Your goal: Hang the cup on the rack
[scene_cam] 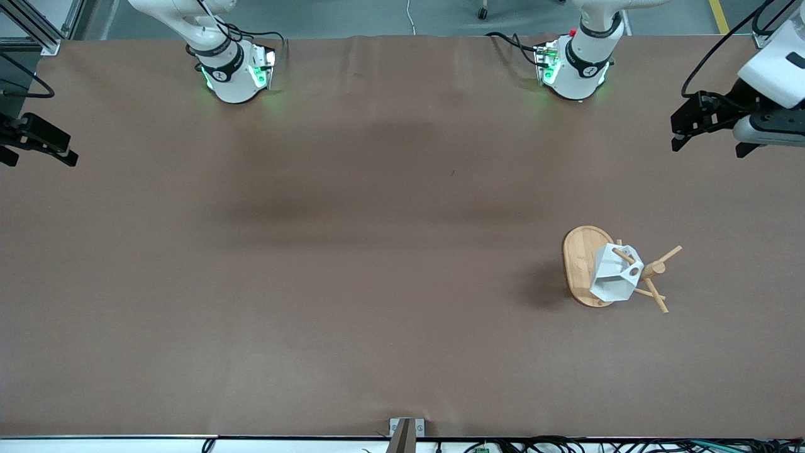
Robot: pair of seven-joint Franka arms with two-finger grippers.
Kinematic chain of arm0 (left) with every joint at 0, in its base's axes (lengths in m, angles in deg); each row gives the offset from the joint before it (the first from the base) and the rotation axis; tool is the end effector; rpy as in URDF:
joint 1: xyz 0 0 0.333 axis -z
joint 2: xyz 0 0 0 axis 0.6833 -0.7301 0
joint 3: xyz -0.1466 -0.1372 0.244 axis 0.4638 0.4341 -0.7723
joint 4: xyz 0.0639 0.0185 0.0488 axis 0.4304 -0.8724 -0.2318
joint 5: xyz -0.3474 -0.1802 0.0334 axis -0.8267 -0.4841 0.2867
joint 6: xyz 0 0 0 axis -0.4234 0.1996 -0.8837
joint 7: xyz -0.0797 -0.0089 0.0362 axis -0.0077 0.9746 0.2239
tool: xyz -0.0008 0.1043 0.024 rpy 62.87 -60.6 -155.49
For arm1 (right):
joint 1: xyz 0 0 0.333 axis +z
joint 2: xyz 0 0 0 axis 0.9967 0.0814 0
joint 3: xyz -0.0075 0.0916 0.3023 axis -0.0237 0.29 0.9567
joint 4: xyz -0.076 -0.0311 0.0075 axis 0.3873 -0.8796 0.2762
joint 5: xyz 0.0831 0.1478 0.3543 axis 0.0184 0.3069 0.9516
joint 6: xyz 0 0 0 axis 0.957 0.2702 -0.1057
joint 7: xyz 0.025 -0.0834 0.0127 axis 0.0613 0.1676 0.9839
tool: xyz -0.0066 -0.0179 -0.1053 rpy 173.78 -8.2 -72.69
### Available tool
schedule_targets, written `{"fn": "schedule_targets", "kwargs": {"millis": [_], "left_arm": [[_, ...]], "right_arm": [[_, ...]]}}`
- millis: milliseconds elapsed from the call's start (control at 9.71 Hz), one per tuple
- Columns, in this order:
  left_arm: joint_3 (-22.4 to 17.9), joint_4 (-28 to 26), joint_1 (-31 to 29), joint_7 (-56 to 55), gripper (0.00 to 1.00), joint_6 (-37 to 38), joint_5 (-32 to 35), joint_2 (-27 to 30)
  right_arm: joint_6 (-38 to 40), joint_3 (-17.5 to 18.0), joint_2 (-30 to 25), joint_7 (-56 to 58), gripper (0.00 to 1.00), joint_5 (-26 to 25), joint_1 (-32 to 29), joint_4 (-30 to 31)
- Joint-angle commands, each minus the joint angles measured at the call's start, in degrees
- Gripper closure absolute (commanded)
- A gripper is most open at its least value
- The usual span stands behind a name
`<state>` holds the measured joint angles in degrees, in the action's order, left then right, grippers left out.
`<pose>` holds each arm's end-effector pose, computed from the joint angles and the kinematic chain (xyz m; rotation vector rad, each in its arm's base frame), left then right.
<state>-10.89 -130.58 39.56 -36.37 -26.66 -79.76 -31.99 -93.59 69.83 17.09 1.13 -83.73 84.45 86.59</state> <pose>0.5150 -0.0672 0.6552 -3.0824 0.2429 -0.1425 0.5461 -0.0253 0.6643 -3.1366 0.0248 -0.0244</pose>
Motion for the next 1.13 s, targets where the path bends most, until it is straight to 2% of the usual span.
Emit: {"fn": "schedule_targets", "kwargs": {"millis": [0,206,618,1030], "left_arm": [[-1.5,-6.7,1.4,0.0,0.00,-2.5,0.4,2.7],[-2.9,-6.3,3.9,-0.1,0.00,-2.5,0.4,2.2],[-3.7,-6.1,3.9,-1.2,0.00,-1.7,0.1,2.0],[-3.7,-2.0,4.0,-4.7,0.00,2.2,-0.8,-0.2]], "right_arm": [[-0.7,0.4,-1.4,-0.4,0.00,-1.0,-0.2,1.5],[-0.8,0.4,-1.4,-0.4,0.00,-0.9,-0.2,1.4],[-0.8,0.4,-1.3,-0.4,0.00,-0.9,-0.1,1.4],[-0.8,0.4,-1.3,-0.4,0.00,-1.0,-0.1,1.4]]}}
